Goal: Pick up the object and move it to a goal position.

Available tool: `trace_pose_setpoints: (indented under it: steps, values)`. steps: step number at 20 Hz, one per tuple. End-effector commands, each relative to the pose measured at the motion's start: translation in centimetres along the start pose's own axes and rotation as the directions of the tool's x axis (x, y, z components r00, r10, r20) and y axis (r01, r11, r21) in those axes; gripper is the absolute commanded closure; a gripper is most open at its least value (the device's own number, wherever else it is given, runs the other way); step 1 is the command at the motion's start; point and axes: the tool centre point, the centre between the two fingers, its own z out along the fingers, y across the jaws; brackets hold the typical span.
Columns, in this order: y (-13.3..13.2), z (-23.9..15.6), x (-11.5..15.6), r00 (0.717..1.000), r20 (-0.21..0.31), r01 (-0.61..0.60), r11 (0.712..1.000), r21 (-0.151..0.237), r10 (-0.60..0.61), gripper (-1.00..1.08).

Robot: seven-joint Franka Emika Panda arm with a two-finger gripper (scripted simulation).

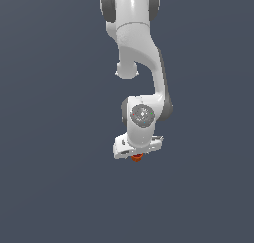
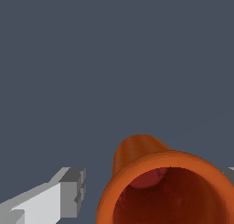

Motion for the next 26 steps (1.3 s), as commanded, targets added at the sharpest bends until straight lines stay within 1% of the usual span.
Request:
trace_pose_setpoints:
  steps: [1, 16, 21, 26]
  values:
    - [0.0, 0.0, 0.1, 1.0, -0.002, 0.0, 1.0, 0.0, 0.0, 1.08]
    - [-0.2, -0.5, -0.2, 1.0, -0.002, 0.0, 1.0, 0.0, 0.0, 1.08]
    - [-0.7, -1.8, -0.9, 1.0, -0.002, 0.0, 1.0, 0.0, 0.0, 1.08]
    - [-1.7, -4.1, -2.2, 1.0, -0.001, 0.0, 1.0, -0.001, 0.0, 1.08]
